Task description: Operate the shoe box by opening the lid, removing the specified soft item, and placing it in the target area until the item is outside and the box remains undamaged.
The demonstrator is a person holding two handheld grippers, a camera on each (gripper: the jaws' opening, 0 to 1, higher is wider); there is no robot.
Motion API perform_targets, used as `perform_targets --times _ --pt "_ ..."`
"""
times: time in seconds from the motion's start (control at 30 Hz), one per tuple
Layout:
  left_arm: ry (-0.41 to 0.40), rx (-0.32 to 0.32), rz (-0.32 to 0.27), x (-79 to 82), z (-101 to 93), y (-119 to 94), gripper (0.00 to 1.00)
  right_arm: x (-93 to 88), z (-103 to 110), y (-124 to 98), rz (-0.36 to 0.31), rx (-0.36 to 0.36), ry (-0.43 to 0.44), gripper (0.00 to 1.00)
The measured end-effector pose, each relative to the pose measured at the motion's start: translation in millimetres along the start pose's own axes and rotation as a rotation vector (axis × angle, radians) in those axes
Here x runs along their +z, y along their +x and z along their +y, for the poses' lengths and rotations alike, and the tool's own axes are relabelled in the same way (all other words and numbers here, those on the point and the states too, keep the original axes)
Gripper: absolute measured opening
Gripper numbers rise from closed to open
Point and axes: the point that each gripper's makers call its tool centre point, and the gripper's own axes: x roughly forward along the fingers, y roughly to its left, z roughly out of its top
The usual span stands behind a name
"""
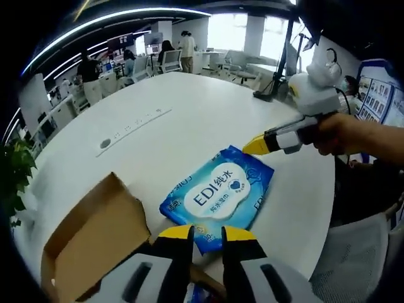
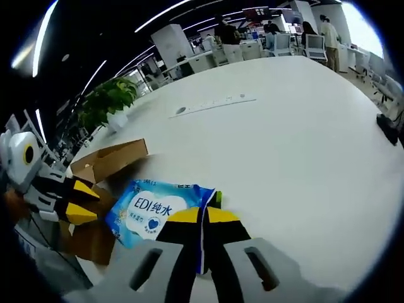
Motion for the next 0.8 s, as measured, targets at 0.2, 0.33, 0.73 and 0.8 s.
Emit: perform_targets --times 0.2,0.33,0.73,0.8 --pt "-0.015 -0.011 -0.024 -1.2 -1.8 -12 0.21 5.9 5 -14 -0.012 -0.002 -0.029 0.03" --pt "-0.029 -0.003 -0.056 0.0 0.7 -22 0.22 8.3 9 -23 -0.014 -0.003 -0.065 0.05" --pt "-0.046 0.022 -0.081 -20.3 11.1 -50 0.27 4.6 34 -50 0.021 0.025 -0.254 0.14" --pt "-0.038 0.018 -0.082 -26.2 12.5 -55 0.29 4.9 39 -53 0.024 0.031 -0.295 0.16"
